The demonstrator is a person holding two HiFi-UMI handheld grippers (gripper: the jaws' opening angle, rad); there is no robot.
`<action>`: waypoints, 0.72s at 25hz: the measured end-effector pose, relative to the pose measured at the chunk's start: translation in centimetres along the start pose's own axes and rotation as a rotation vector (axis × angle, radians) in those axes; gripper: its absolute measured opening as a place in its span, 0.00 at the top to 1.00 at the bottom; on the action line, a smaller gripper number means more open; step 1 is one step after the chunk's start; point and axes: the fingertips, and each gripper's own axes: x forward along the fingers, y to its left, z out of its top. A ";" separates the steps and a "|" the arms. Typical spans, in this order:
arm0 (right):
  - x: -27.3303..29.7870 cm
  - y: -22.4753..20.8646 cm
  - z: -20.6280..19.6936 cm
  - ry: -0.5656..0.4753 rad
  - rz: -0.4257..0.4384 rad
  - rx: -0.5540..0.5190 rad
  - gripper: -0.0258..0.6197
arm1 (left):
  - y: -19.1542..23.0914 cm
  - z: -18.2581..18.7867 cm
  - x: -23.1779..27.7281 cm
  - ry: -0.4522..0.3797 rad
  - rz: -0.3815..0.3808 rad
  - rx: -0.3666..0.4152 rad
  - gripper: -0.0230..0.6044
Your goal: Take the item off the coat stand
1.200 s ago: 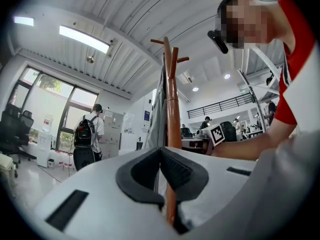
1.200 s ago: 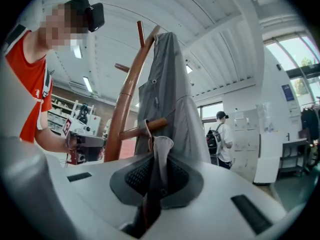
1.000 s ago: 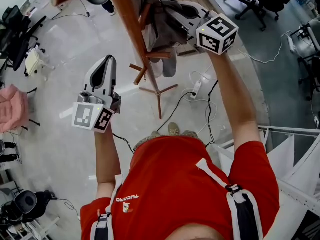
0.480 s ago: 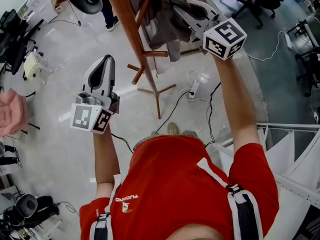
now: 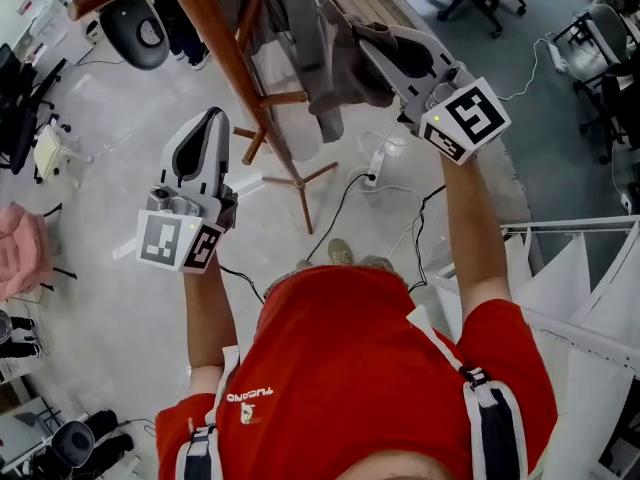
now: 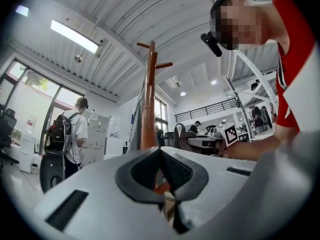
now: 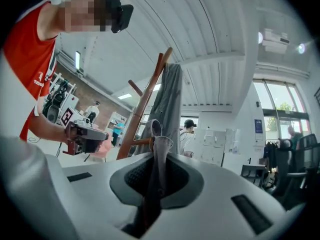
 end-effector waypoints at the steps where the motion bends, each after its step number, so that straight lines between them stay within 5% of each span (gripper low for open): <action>1: -0.9 0.3 0.1 0.001 -0.010 0.002 0.91 | -0.5 0.1 0.2 -0.001 -0.012 0.003 0.95; 9: -5.4 4.1 -0.5 -0.002 -0.066 0.100 0.91 | -3.0 0.5 0.8 -0.009 -0.075 0.011 0.95; 18: -6.5 8.3 -0.6 -0.024 -0.035 0.139 0.91 | -4.9 0.4 0.4 -0.008 -0.107 0.018 0.95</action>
